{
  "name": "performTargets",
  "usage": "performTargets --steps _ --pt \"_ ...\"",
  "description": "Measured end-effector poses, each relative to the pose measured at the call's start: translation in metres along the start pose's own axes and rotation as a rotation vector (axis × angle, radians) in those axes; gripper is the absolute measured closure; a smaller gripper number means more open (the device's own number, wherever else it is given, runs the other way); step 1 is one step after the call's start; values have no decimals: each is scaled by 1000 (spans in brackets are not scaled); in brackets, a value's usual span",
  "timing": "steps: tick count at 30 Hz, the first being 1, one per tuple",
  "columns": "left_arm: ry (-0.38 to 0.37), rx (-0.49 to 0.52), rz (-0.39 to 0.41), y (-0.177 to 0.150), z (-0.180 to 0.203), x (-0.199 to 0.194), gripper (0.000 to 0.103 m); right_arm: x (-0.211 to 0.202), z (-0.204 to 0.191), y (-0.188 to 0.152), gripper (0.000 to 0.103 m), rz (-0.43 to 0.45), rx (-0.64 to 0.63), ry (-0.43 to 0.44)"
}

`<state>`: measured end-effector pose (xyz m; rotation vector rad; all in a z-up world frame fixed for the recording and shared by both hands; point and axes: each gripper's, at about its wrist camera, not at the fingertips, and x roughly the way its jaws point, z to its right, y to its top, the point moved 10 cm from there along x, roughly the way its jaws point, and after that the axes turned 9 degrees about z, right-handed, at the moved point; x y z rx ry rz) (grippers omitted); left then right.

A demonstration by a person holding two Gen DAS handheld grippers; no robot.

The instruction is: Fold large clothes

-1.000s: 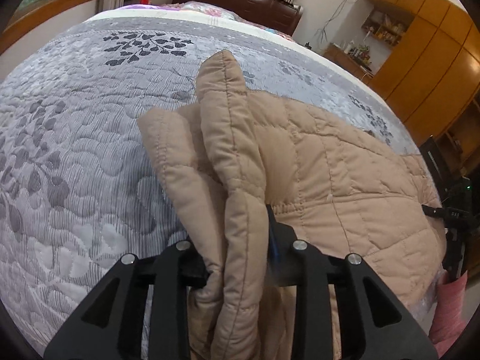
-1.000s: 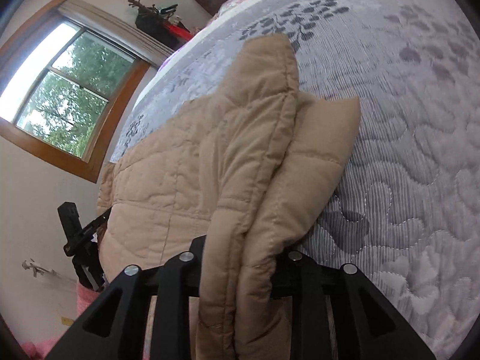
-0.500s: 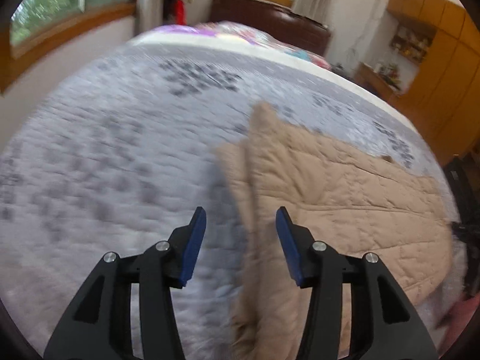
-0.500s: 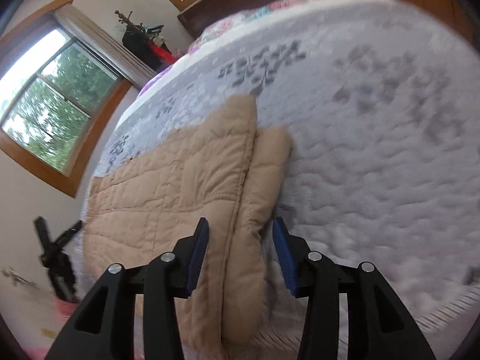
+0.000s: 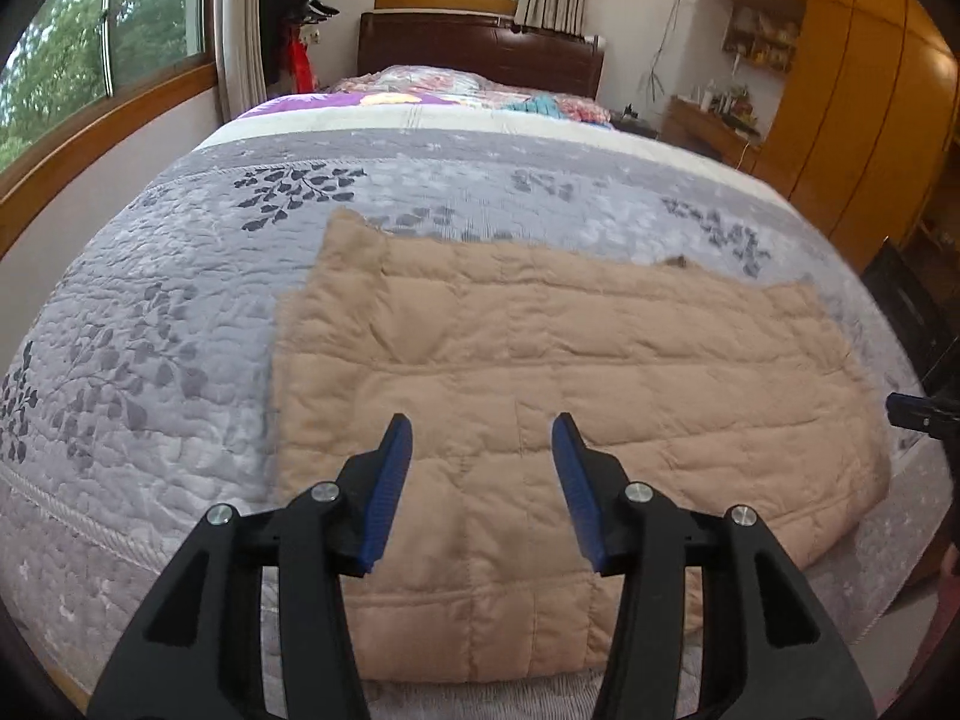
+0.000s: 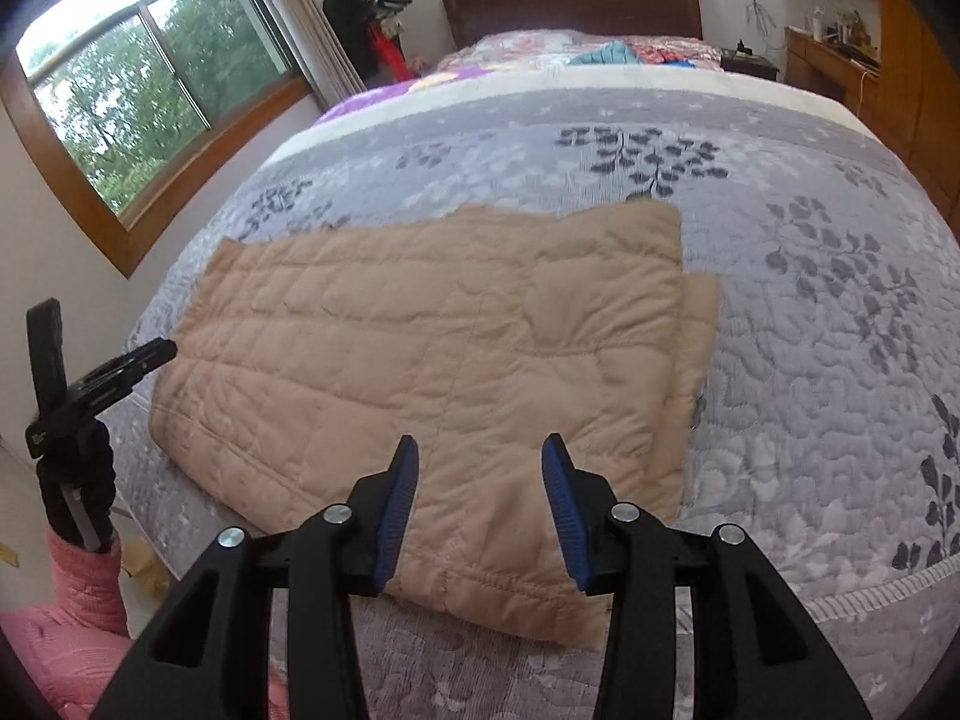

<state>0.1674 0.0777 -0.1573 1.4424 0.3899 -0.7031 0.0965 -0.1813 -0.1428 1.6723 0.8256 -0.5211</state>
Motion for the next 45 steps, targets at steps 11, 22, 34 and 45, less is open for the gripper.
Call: performTargets --steps 11,22,34,45 --pt "61 52 -70 -32 -3 36 53 44 25 -41 64 -69 100 -20" --pt "63 46 -69 -40 -3 43 53 51 24 -44 64 -62 71 -66" --pt "60 50 -66 -40 -3 44 53 55 25 -43 64 -86 70 -82" --pt "144 62 -33 -32 1 17 53 31 25 -33 63 -81 111 -50"
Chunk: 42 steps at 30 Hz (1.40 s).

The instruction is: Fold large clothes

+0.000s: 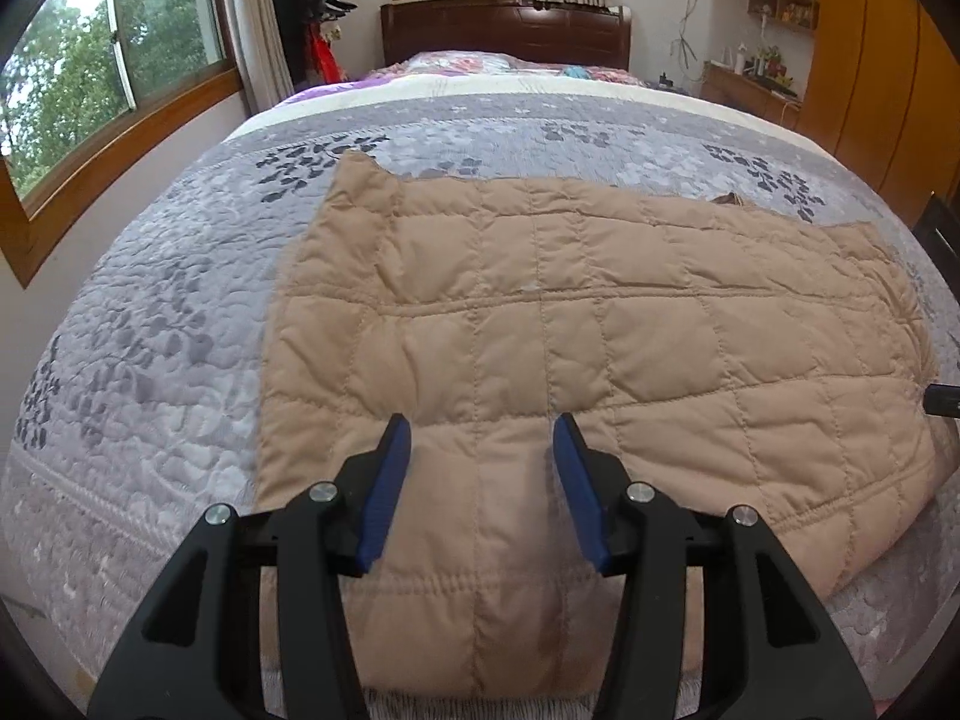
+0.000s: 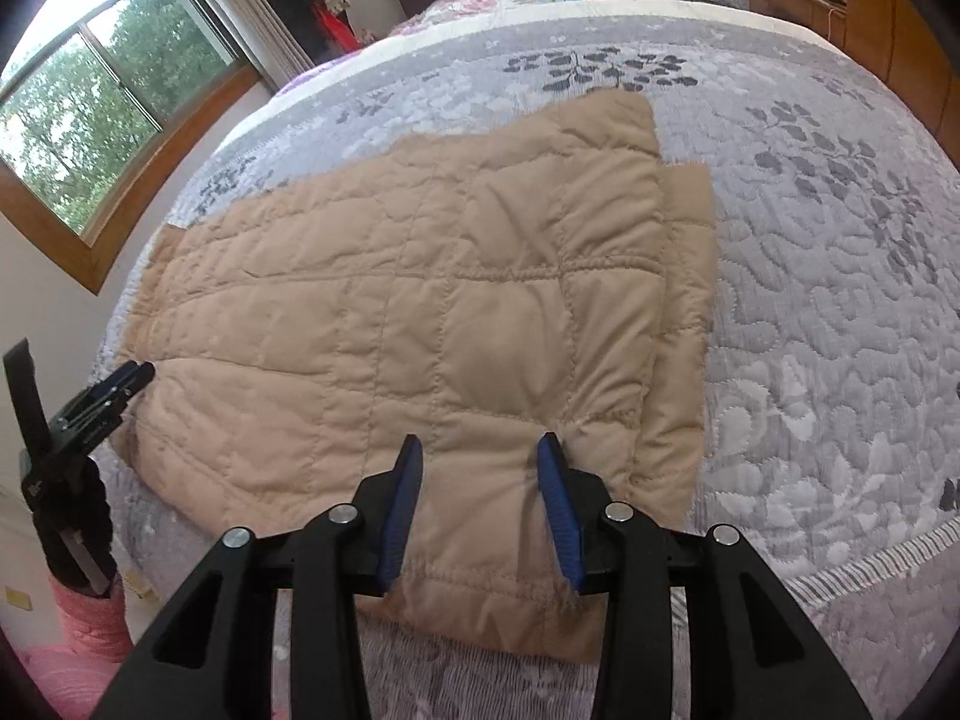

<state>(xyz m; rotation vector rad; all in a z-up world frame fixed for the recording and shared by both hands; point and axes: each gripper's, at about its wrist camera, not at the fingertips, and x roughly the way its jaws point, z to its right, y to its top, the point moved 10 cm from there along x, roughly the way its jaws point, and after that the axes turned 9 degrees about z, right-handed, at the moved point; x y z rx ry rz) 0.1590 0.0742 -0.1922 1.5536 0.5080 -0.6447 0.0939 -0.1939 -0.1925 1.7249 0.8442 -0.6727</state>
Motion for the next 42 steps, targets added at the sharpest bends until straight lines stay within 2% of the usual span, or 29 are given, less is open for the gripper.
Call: performTargets --steps 7,15,18,22,25,27,30,38,42 --pt "58 -2 5 -5 -10 -28 49 -26 10 -1 62 24 20 5" --pt "91 -48 3 -21 -25 -60 46 -32 21 -6 59 13 7 -26" --pt "58 -127 -39 -36 -33 -65 45 -27 24 -14 59 -11 7 -36" --pt "-1 -279 -107 -63 -47 -65 45 -19 29 -22 59 -33 11 -36" --pt "-67 -403 -141 -79 -53 -60 45 -13 32 -25 59 -45 9 -39" --pt "-147 -512 -152 -85 -54 -55 45 -9 32 -26 59 -52 -4 -49" --pt "-213 -625 -141 -86 -56 -47 43 -7 33 -26 59 -52 -11 -52" --pt "-274 -823 -64 -83 -75 -27 39 -6 35 -26 59 -54 -9 -44" --pt "-297 -886 -16 -79 -79 -23 39 -4 35 -26 59 -59 -7 -41"
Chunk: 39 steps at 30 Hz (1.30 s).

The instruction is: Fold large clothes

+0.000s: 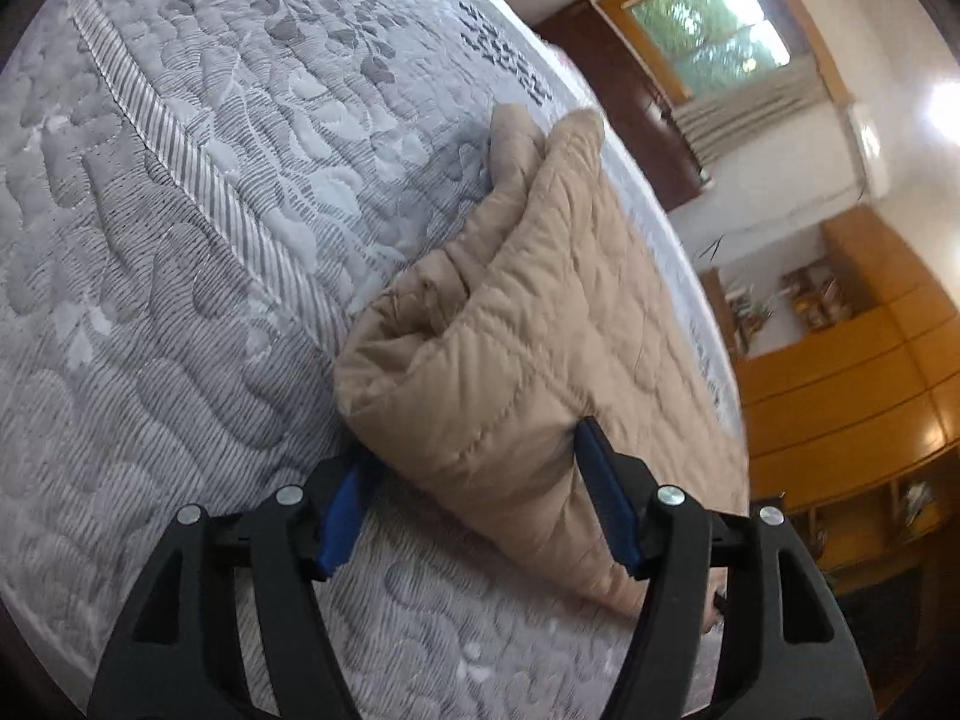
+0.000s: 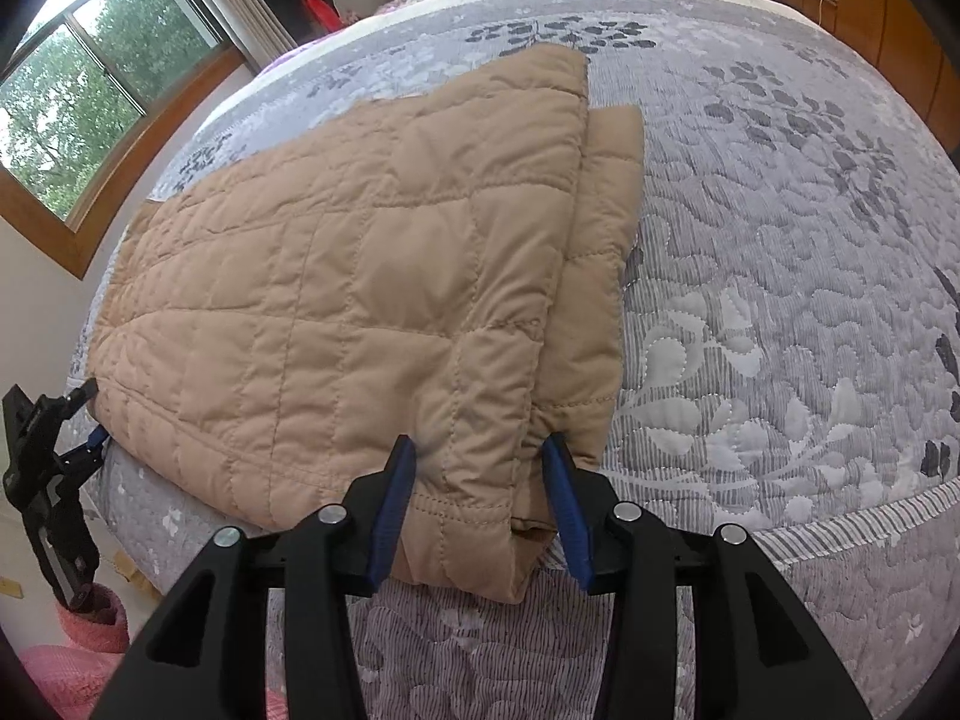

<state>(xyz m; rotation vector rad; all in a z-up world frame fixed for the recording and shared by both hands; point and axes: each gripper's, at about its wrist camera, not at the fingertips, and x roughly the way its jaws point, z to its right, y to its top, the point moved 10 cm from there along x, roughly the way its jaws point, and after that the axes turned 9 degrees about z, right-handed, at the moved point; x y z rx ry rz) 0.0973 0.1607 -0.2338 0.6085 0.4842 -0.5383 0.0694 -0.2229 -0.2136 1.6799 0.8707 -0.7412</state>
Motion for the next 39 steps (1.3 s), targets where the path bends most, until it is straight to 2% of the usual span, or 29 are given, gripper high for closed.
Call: performTargets --steps 1,3,4,5,7,11,18,19,23,29,35,39 --pt "-5 -10 9 1 0 1 39 1 0 0 59 -1 0 -1" --pt "-9 -31 37 5 0 6 50 2 0 1 58 -2 -4 -4" --pt "-14 -36 44 6 2 9 64 2 0 1 58 -1 -6 -5" --pt "-29 -58 36 6 3 15 72 2 0 1 58 -1 -8 -4" --pt "-42 -100 35 4 2 20 80 3 0 0 58 -3 -8 0" --pt "-15 -74 56 -1 3 27 85 9 0 -1 57 -12 -14 2" --pt "-30 -133 33 -8 0 29 87 15 -2 2 56 -13 -27 -1" --pt "-21 -118 36 -7 4 27 88 15 -2 2 56 -9 -27 2" --pt "20 64 115 7 27 12 91 12 2 0 56 -5 -4 29" --pt "-28 283 206 15 91 -13 91 8 10 0 56 -23 61 84" --pt "-163 520 232 -4 170 -30 91 5 15 -1 57 -37 87 101" --pt "-272 677 173 -40 218 -30 91 4 14 -2 57 -37 91 95"
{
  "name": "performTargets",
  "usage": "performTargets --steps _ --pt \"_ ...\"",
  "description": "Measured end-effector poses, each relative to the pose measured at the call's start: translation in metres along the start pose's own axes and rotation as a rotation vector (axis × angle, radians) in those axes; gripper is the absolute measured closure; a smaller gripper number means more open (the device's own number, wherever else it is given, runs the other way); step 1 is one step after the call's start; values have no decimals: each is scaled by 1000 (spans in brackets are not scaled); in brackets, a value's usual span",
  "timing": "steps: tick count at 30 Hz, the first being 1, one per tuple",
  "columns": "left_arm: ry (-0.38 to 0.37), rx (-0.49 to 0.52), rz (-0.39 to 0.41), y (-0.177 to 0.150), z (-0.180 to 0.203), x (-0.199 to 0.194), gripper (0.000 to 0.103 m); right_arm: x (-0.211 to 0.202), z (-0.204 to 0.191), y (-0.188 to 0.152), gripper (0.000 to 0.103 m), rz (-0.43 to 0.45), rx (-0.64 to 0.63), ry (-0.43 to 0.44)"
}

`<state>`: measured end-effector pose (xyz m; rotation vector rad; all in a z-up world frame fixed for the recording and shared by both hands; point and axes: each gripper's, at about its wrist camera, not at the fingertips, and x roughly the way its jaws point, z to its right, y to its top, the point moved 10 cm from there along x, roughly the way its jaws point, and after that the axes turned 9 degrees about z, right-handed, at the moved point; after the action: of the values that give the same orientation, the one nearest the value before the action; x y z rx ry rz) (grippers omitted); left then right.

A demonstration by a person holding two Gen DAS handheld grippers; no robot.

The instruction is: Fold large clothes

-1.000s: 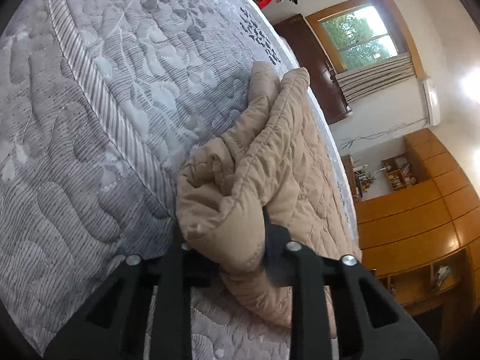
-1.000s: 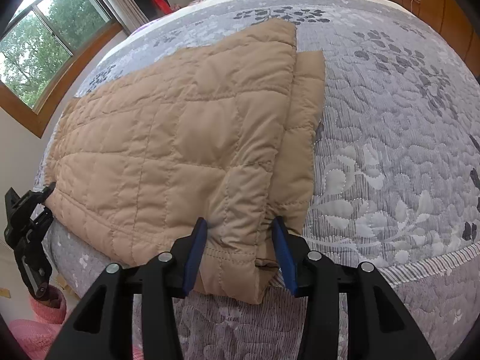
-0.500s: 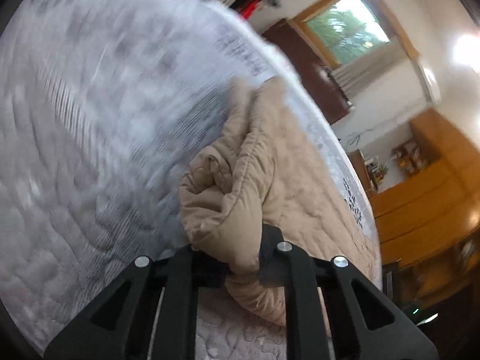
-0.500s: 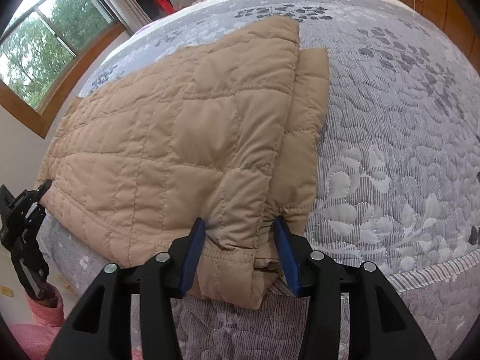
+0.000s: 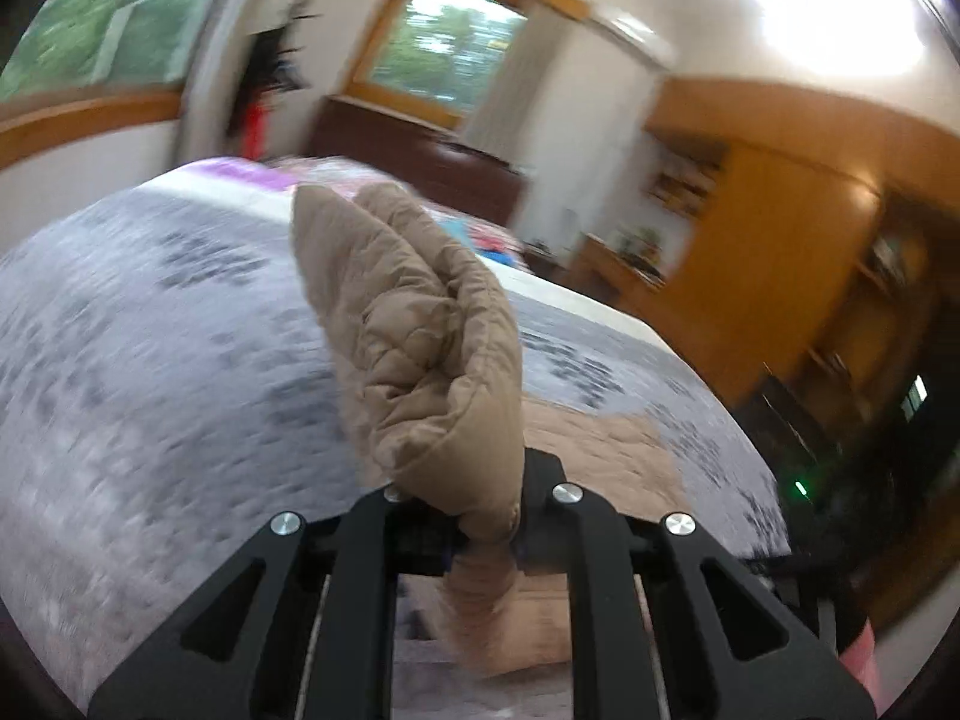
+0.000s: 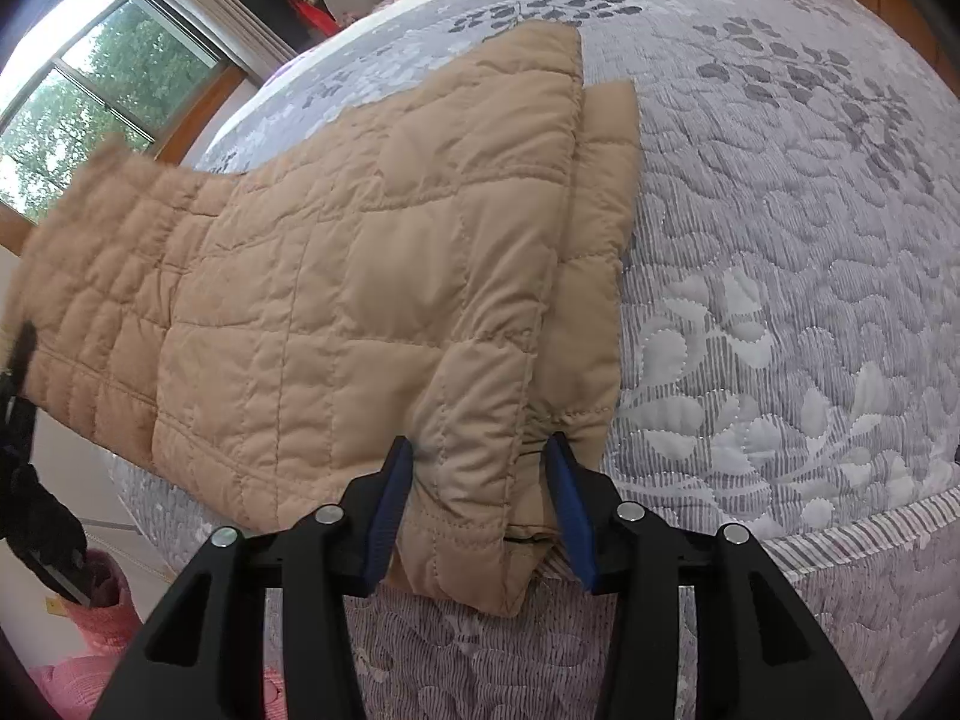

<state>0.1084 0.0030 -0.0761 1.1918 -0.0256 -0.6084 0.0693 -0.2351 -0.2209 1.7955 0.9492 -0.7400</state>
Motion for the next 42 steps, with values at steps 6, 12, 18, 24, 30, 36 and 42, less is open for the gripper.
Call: performTargets --steps 6,12,18,24,30,36,42 --pt "-140 114 -105 -28 64 33 91 2 -3 1 57 4 2 -6" --pt "-178 173 -246 -77 89 71 91 -2 0 0 57 9 12 -1" --pt "-212 181 -395 -125 85 99 90 -2 -2 0 57 6 -2 -20" --pt "-227 191 -451 -153 74 113 87 -1 -2 0 56 7 -11 -35" --pt "-231 202 -439 -156 79 114 86 2 -6 2 54 -2 -20 -49" --pt "-303 138 -456 -134 82 82 69 -22 -9 17 54 40 -20 -99" --pt "-323 64 -407 -89 67 42 59 -58 -34 48 45 125 -73 -94"
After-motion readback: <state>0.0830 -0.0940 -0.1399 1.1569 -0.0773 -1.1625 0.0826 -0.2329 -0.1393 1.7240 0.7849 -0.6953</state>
